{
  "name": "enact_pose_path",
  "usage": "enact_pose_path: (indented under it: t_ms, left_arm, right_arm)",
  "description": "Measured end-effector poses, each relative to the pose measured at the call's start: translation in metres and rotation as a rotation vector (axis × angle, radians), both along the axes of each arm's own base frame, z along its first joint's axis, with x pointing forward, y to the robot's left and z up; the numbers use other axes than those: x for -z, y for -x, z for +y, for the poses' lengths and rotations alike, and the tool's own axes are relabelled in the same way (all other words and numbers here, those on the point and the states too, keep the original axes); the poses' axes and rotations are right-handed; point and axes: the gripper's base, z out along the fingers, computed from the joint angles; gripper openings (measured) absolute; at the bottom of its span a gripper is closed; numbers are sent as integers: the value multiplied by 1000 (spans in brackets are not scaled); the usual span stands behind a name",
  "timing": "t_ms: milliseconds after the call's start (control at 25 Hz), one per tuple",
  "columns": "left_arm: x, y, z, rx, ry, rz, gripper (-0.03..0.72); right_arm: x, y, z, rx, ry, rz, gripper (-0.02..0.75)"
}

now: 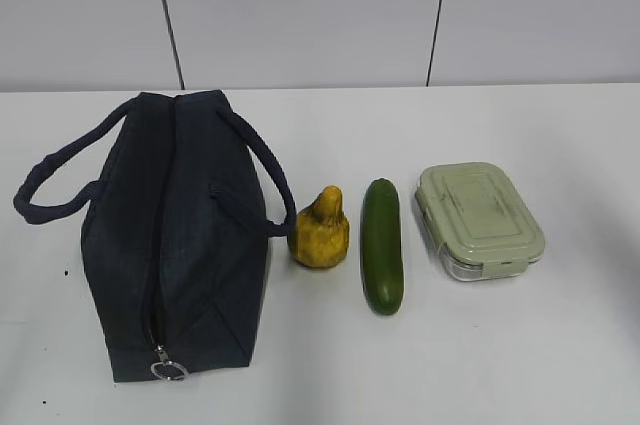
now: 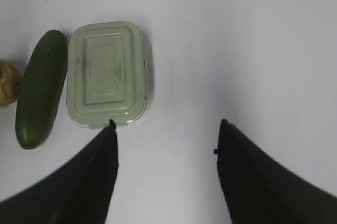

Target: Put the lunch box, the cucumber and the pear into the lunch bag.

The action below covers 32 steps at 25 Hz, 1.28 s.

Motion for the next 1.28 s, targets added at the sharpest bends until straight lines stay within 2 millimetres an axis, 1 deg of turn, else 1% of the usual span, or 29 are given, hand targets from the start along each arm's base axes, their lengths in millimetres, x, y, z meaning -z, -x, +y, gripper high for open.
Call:
enact_pose_path:
  t_ms: [120,200,280,320,400,480,560,760,880,1000,1160,1280]
  left_arm:
    - [0,0,0,0,0,0,435]
    - [0,0,0,0,0,0,435]
    - [0,0,0,0,0,0,435]
    - [0,0,0,0,0,0,435]
    - [0,0,0,0,0,0,435]
    - [0,0,0,0,0,0,435]
    - [0,0,0,0,0,0,435]
    - [0,0,0,0,0,0,435]
    - [0,0,0,0,0,0,435]
    - [0,0,0,0,0,0,435]
    - [0,0,0,0,0,0,435]
    - [0,0,0,0,0,0,435]
  right_arm:
    - [1,-37,0,-17,16,51,466]
    - [3,-58,1,-27,24,74,466]
    - [13,-83,1,-45,38,120,466]
    - [16,-91,1,-53,43,134,466]
    - [28,-113,-1,-61,47,180,466]
    - [38,-128,-5,-67,26,211,466]
    - [54,-144,-14,-73,-36,253,466]
    - [85,-170,-37,-186,-228,349,466]
    - [101,-180,-52,-268,-343,405,466]
    - [117,-191,-64,-330,-471,394,466]
    - [139,-201,-82,-318,-563,363,466]
    - [154,-203,-88,-306,-575,393,466]
